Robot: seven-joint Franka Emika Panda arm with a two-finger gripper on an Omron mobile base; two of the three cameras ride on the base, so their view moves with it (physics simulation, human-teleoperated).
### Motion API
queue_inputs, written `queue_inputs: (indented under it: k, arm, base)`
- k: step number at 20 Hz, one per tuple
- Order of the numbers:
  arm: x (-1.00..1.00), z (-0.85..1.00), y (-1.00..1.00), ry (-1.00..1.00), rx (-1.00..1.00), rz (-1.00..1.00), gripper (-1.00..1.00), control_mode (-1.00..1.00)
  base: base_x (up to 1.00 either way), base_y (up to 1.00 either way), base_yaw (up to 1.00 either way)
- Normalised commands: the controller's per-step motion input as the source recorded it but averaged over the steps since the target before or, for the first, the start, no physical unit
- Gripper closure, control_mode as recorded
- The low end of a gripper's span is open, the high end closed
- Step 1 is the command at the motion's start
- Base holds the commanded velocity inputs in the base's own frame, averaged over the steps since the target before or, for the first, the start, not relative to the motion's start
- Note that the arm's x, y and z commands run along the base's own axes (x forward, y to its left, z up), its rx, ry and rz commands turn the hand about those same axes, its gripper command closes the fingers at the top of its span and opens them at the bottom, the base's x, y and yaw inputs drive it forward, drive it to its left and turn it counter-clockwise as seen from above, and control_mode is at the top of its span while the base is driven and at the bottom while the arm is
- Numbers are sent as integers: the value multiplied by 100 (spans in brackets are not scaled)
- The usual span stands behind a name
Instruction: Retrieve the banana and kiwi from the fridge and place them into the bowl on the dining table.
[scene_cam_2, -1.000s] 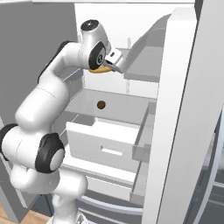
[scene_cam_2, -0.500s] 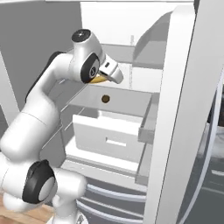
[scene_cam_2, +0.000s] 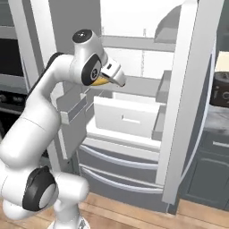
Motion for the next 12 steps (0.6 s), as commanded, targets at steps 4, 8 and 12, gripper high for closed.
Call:
queue_inputs:
  k: [4,8,12]
  arm:
    - [0,0,0,0,0,0,100,100]
    - [0,0,0,0,0,0,100,100]
    - [0,0,0,0,0,0,100,100]
  base:
    - [-62,0,9]
    - [-66,9,-5]
    - [-71,17,-53]
